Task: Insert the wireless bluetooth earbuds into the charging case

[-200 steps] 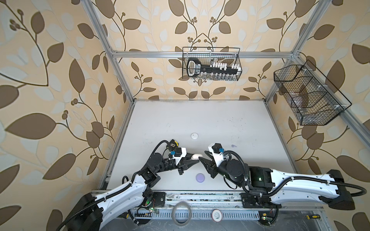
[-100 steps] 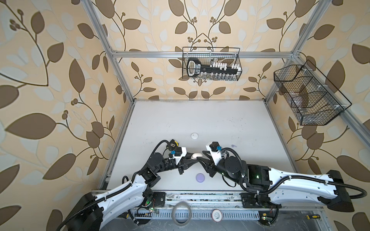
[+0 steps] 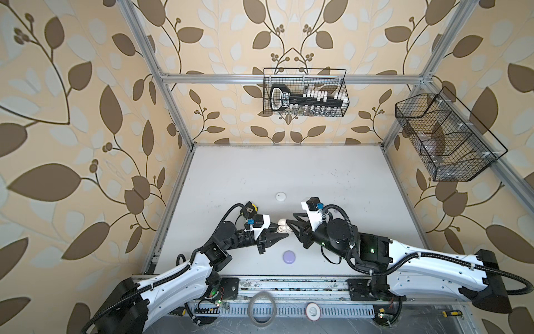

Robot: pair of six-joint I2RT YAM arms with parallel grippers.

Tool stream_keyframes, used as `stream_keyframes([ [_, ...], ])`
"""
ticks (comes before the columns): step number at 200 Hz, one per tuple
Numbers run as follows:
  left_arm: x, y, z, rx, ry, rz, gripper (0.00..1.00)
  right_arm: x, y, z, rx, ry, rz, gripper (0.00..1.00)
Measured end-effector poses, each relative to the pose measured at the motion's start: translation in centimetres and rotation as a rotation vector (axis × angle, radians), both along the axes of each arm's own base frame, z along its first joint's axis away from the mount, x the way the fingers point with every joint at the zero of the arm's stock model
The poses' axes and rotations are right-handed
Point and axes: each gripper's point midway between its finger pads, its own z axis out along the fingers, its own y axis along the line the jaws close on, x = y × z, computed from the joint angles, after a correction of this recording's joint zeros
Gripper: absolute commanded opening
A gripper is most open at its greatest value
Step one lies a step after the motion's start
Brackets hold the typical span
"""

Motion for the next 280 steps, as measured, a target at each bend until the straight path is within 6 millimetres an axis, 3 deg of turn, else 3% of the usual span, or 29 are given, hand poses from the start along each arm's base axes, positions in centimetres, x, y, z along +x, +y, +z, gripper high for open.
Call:
stream_keyframes([
  [45, 1.1, 0.1, 0.1, -0.014, 0.011, 0.057, 0.00, -0.1, -2.4, 1.2, 0.047, 0.029, -0.055, 0.50],
  [69, 1.7, 0.1, 0.1, -0.023, 0.029, 0.081, 0.00, 0.3, -5.3, 2.1, 0.088, 0.053, -0.138, 0.50],
  [96, 2.8, -0.1, -0.4, -0.035, 0.082, 0.119, 0.00, 1.0, -9.0, 1.5, 0.104, 0.103, -0.246, 0.49],
  [118, 3.7, 0.1, -1.4, -0.060, 0.147, 0.157, 0.00, 1.0, -11.1, -1.8, 0.067, 0.169, -0.294, 0.48],
  [145, 3.7, 0.8, -3.5, -0.055, 0.216, 0.189, 0.00, 0.3, -11.5, -9.3, -0.105, 0.311, -0.296, 0.48],
  [175, 3.6, 1.4, -2.4, -0.082, 0.184, 0.214, 0.00, -1.0, -11.5, -15.8, -0.290, 0.451, -0.274, 0.49],
  [210, 3.4, 2.0, -1.0, -0.109, 0.131, 0.230, 0.00, -1.5, -10.8, -18.4, -0.355, 0.518, -0.259, 0.51],
  [254, 3.4, 1.9, -2.2, -0.062, 0.138, 0.236, 0.00, -1.7, -10.3, -21.1, -0.471, 0.581, -0.255, 0.51],
  [280, 3.4, 1.9, -2.7, -0.038, 0.139, 0.239, 0.00, -1.3, -9.6, -21.1, -0.537, 0.596, -0.252, 0.54],
])
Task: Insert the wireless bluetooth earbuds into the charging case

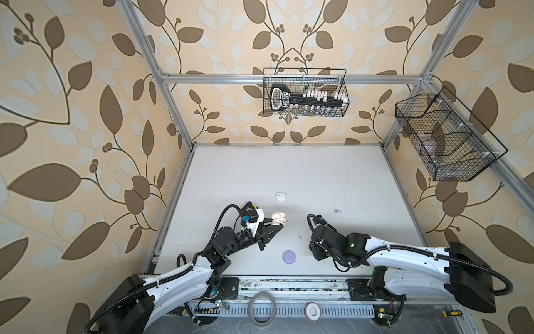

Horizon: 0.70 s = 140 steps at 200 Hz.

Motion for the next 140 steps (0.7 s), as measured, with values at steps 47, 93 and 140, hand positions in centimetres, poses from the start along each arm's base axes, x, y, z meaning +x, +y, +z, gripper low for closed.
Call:
stream_keyframes([
  [47, -0.5, 0.5, 0.9, -0.004, -0.037, 0.007, 0.00, 1.2, 2.0, -0.4, -0.084, 0.037, 0.016, 0.47],
  [93, -0.4, 1.0, 1.4, -0.012, -0.060, 0.031, 0.00, 0.9, 1.6, -2.4, -0.160, 0.076, 0.021, 0.46],
  [140, -0.5, 1.1, 1.5, -0.011, -0.060, 0.032, 0.00, 0.9, 1.6, -2.8, -0.174, 0.077, 0.017, 0.43],
])
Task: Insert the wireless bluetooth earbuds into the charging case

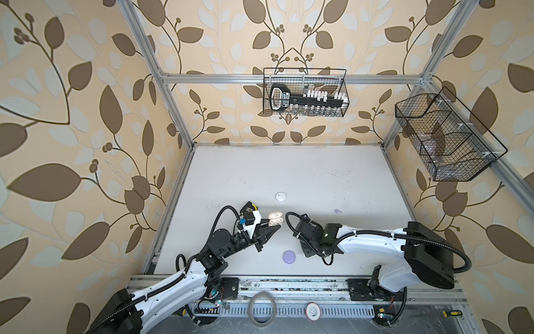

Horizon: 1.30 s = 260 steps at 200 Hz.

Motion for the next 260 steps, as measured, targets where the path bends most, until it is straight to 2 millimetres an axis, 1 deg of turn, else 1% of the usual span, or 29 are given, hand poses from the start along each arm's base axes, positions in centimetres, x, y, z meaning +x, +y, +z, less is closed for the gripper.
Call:
stream_keyframes([
  [56, -0.03, 0.02, -0.06, 0.003, 0.000, 0.000, 0.00, 0.44, 0.47, -0.23, 0.032, -0.012, -0.007, 0.34],
  [77, -0.02, 0.02, -0.07, 0.004, 0.000, 0.000, 0.00, 0.34, 0.57, -0.58, 0.041, -0.006, -0.005, 0.34],
  [107, -0.02, 0.01, -0.16, 0.007, 0.002, 0.000, 0.00, 0.57, 0.86, -0.56, 0.058, -0.016, -0.007, 0.33],
  [126, -0.02, 0.00, -0.21, 0.008, 0.004, 0.000, 0.00, 0.68, 0.91, -0.58, 0.065, -0.020, -0.010, 0.28],
  [138, -0.02, 0.00, -0.20, 0.008, 0.003, 0.000, 0.00, 0.73, 0.96, -0.59, 0.069, -0.022, -0.011, 0.27],
  [174, -0.01, 0.00, -0.22, 0.009, 0.003, 0.000, 0.00, 0.81, 0.91, -0.55, 0.087, -0.033, -0.019, 0.27],
  [196, -0.01, 0.00, -0.22, 0.009, 0.002, 0.000, 0.00, 0.79, 0.78, -0.52, 0.099, -0.038, -0.026, 0.29],
  [260, 0.00, -0.02, -0.28, 0.015, -0.004, 0.001, 0.00, 0.27, 0.11, -0.51, 0.114, -0.038, -0.029, 0.29],
])
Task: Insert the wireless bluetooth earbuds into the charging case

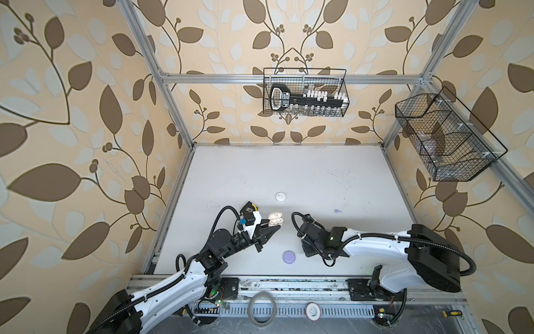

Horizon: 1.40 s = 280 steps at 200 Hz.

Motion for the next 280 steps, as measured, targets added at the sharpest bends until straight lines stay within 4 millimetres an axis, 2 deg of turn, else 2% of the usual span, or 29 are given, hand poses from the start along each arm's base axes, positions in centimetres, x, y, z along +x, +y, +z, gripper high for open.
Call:
stream_keyframes([
  [29, 0.0, 0.0, 0.0, 0.002, -0.004, 0.001, 0.00, 0.0, 0.0, 0.0, 0.002, -0.001, 0.001, 0.29],
  [55, 0.0, 0.0, -0.1, 0.004, -0.004, 0.001, 0.00, 0.0, 0.1, 0.0, 0.006, -0.003, 0.001, 0.23],
  [126, 0.0, 0.0, -0.1, 0.006, -0.004, 0.000, 0.00, 0.2, 0.3, 0.0, 0.083, -0.029, -0.034, 0.14],
  [154, 0.0, -0.1, -0.1, 0.006, -0.005, -0.003, 0.00, -0.3, -0.3, 0.2, 0.125, -0.027, -0.057, 0.13],
  [168, -0.1, -0.1, -0.1, 0.005, -0.007, -0.006, 0.00, -0.5, -0.7, 1.0, 0.152, -0.036, -0.070, 0.11],
  [179, -0.1, -0.1, 0.1, 0.001, -0.012, -0.009, 0.00, -0.4, -0.6, 2.4, 0.196, -0.060, -0.080, 0.10],
  [193, -0.2, -0.1, 0.2, -0.002, -0.017, -0.013, 0.00, 0.1, -0.2, 5.1, 0.284, -0.114, -0.091, 0.09],
  [219, -0.4, -0.3, 0.3, -0.004, -0.023, -0.029, 0.00, 0.5, 0.3, 11.4, 0.464, -0.244, -0.102, 0.08],
  [249, -0.7, -0.3, 0.7, -0.014, -0.038, -0.043, 0.00, -0.4, 1.8, 18.6, 0.676, -0.379, -0.059, 0.07],
  [263, -0.9, -0.4, 0.8, -0.016, -0.042, -0.056, 0.00, -1.1, 2.9, 20.9, 0.755, -0.427, -0.029, 0.06],
  [280, -1.0, -0.6, 0.8, -0.016, -0.046, -0.070, 0.00, -2.0, 4.2, 22.9, 0.820, -0.477, 0.008, 0.06],
])
